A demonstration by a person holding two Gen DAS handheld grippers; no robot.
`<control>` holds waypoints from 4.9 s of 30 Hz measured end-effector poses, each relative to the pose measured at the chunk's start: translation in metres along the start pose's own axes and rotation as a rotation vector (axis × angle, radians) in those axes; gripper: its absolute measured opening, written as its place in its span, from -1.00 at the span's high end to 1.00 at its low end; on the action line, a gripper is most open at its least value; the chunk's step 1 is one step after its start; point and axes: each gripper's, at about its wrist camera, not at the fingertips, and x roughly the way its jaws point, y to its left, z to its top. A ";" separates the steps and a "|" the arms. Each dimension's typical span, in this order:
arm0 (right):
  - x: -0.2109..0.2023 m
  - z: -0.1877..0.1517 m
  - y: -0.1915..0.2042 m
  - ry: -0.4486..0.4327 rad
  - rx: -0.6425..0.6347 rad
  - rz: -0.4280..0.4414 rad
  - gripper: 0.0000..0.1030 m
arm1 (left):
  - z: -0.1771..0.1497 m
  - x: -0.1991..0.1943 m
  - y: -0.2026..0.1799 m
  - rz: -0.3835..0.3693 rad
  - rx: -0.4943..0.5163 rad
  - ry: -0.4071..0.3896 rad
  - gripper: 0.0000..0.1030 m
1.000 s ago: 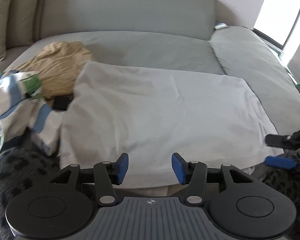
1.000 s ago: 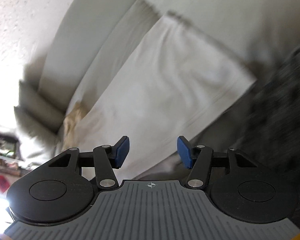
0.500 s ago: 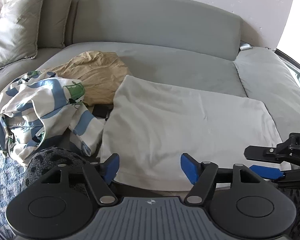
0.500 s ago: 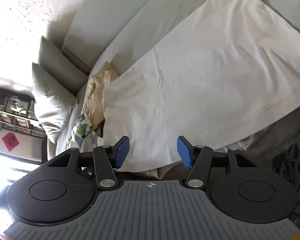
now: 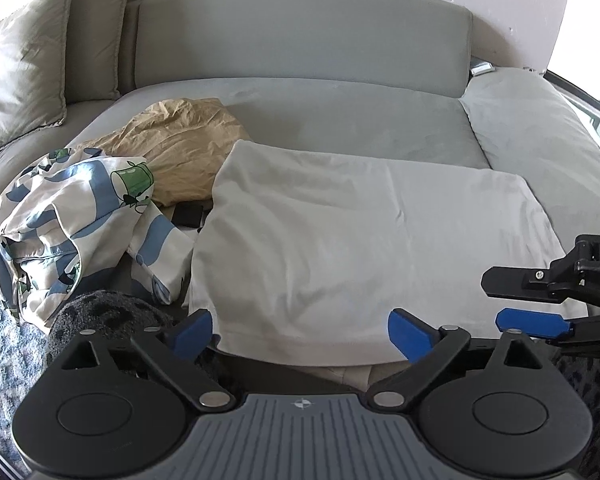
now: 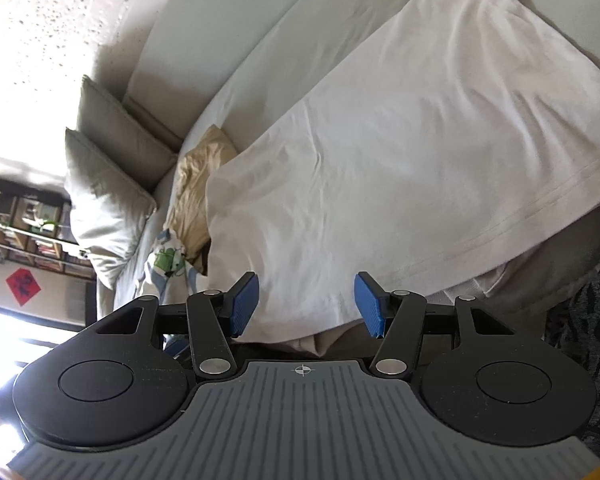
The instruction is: Fold clothes
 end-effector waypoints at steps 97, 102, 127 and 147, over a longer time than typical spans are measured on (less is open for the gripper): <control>-0.010 -0.003 -0.031 -0.018 0.094 -0.050 -0.16 | -0.006 0.014 -0.023 0.071 0.038 0.046 -0.88; -0.012 -0.004 -0.034 -0.022 0.101 -0.057 -0.16 | -0.006 0.015 -0.026 0.061 0.047 0.046 -0.88; -0.048 0.007 -0.098 -0.318 0.419 -0.226 -0.26 | 0.001 0.039 -0.015 -0.007 0.016 0.017 -0.88; -0.042 0.033 -0.112 -0.612 0.354 -0.148 0.81 | -0.006 0.072 0.006 0.000 -0.050 0.087 -0.88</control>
